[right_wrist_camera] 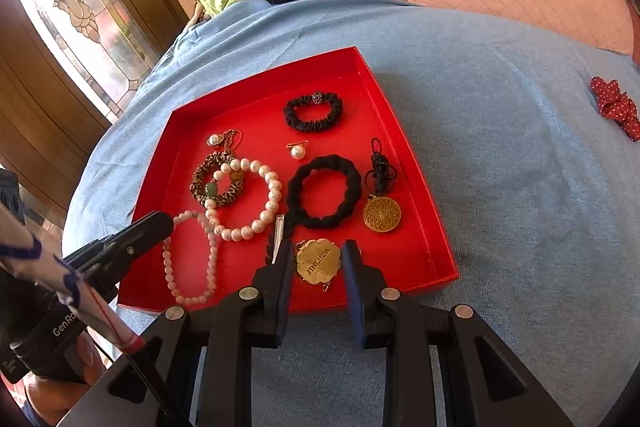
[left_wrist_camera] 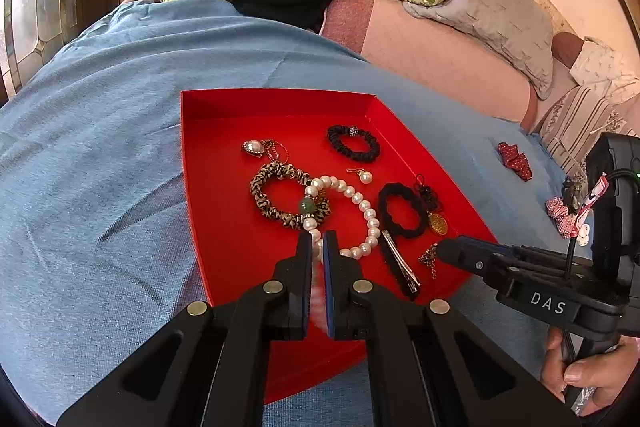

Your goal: Organize jewelry

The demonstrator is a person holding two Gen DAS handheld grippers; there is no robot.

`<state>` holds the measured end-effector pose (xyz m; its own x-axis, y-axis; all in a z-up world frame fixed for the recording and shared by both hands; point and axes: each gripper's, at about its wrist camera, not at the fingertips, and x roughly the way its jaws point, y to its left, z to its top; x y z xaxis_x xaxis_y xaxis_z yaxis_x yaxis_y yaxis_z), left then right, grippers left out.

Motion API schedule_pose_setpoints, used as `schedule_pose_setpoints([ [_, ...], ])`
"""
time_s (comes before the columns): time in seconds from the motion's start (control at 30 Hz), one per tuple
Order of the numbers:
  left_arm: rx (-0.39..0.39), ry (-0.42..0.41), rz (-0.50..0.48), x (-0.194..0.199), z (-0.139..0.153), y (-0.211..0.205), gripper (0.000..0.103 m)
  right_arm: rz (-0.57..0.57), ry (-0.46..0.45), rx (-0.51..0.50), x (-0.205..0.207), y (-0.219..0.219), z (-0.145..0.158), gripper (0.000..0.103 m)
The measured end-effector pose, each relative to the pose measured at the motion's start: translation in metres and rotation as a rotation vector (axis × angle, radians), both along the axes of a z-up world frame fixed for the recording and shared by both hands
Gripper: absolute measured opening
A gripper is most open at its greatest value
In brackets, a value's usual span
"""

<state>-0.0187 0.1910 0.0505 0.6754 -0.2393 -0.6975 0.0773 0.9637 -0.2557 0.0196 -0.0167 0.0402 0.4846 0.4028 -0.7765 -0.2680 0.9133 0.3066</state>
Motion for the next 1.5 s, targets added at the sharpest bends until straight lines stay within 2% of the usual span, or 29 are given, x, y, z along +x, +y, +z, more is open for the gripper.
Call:
schedule_pose_setpoints([
  [0.57,0.029,0.007,0.007,0.001,-0.003,0.0,0.005,0.025,-0.01,-0.031,0.002,0.006,-0.002,0.028],
  [0.63,0.031,0.008,0.011,0.001,-0.003,0.001,0.011,0.028,-0.011,-0.033,0.002,0.007,-0.002,0.029],
  [0.7,0.035,0.002,0.02,0.001,-0.002,0.002,0.027,0.032,-0.012,-0.031,0.002,0.008,-0.002,0.032],
  [0.93,0.053,-0.029,0.036,-0.002,0.003,0.003,0.036,0.032,-0.037,-0.022,-0.008,0.003,0.008,0.047],
  [1.07,0.084,-0.069,0.067,-0.007,0.01,0.003,0.058,0.007,-0.092,-0.056,-0.018,-0.008,0.02,0.062],
  [1.1,0.086,-0.075,0.074,-0.007,0.011,0.003,0.064,0.0,-0.111,-0.07,-0.022,-0.011,0.024,0.067],
  [1.27,0.111,-0.145,0.13,-0.016,0.025,0.005,0.075,-0.025,-0.221,-0.189,-0.046,-0.02,0.041,0.083],
  [1.33,0.114,-0.198,0.153,-0.024,0.034,0.006,0.083,-0.031,-0.279,-0.243,-0.062,-0.023,0.046,0.087],
  [1.37,0.123,-0.231,0.177,-0.031,0.04,0.005,0.093,-0.033,-0.303,-0.265,-0.069,-0.024,0.047,0.089],
  [1.4,0.133,-0.245,0.198,-0.035,0.045,0.005,0.098,-0.036,-0.332,-0.294,-0.077,-0.026,0.048,0.09],
  [1.5,0.14,-0.309,0.239,-0.055,0.059,0.003,0.098,-0.055,-0.412,-0.365,-0.102,-0.034,0.051,0.093],
])
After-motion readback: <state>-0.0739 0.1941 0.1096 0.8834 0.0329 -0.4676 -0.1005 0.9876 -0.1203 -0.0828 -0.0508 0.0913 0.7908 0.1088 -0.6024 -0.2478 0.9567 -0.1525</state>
